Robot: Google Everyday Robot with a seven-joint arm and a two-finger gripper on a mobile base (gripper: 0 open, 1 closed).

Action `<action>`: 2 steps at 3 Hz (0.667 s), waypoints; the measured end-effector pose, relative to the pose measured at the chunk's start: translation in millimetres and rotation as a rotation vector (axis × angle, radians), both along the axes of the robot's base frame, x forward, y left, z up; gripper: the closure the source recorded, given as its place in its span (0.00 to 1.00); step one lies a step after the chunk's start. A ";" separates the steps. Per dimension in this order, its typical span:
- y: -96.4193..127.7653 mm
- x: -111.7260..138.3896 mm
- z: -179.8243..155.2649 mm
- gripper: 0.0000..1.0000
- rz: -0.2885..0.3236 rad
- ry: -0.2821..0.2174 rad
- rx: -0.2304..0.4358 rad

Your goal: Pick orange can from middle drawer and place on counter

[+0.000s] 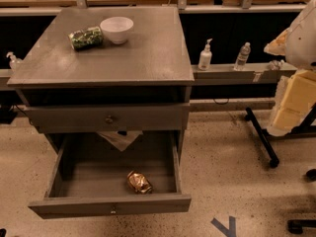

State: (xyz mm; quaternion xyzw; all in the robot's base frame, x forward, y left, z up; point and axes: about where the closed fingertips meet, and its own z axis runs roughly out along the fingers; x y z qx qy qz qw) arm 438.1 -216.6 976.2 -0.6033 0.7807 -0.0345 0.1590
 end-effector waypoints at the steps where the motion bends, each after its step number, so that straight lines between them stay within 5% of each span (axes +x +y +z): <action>1: 4.3 4.8 -4.5 0.00 0.006 0.005 0.011; 2: 31.3 34.6 -34.1 0.00 0.041 0.044 0.081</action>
Offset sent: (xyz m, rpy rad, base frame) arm 0.0684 0.0610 -0.0693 0.1644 0.1021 0.0820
